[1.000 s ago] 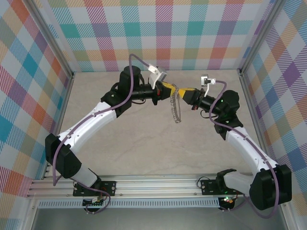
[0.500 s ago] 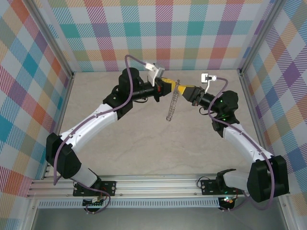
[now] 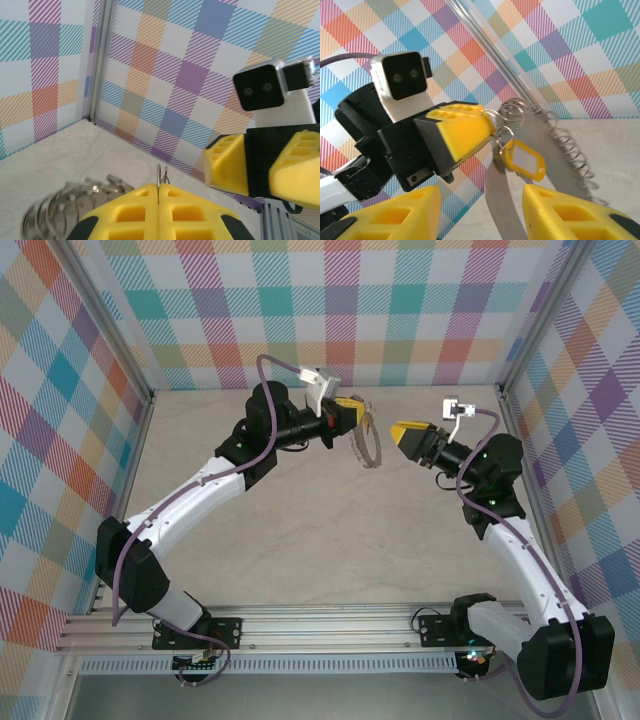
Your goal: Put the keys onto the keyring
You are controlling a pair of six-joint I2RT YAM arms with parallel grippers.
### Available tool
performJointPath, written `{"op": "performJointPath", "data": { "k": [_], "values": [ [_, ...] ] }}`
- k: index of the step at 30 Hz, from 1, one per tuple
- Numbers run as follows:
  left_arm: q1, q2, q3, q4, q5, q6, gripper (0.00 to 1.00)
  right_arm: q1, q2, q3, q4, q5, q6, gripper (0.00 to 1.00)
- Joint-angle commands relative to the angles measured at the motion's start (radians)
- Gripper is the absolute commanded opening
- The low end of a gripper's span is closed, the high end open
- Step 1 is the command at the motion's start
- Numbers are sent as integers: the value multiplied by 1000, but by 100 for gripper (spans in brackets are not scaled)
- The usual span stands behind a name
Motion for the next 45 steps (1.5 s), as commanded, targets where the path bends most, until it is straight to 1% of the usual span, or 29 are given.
{"op": "performJointPath", "data": {
  "k": [1,5,8,15,20,26,31,34,40,43,45],
  "values": [
    [-4,13,17,34,56,-7,0,-2,45,60,31,3,-13,46],
    [-5,23,30,21,108,-22,0,-2,105,90,82,-24,1,48],
    [-5,28,31,27,133,-33,0,-2,138,97,112,-24,15,47],
    [-4,38,47,25,153,-41,0,1,192,74,229,-45,84,30],
    [-4,49,58,28,154,-43,0,28,217,49,272,-58,106,22],
    [-4,60,67,30,151,-42,0,86,222,16,265,-52,89,13],
    [-3,63,65,37,142,-43,0,107,206,-38,260,-35,86,12],
    [-3,60,65,39,135,-43,0,107,185,-67,256,-22,84,15],
    [-2,60,62,42,134,-42,0,107,141,-89,239,-11,85,16],
    [-2,58,59,44,136,-42,0,107,103,-82,169,5,42,16],
    [-2,57,59,42,139,-41,0,104,66,-69,81,23,-4,15]
  ]
}}
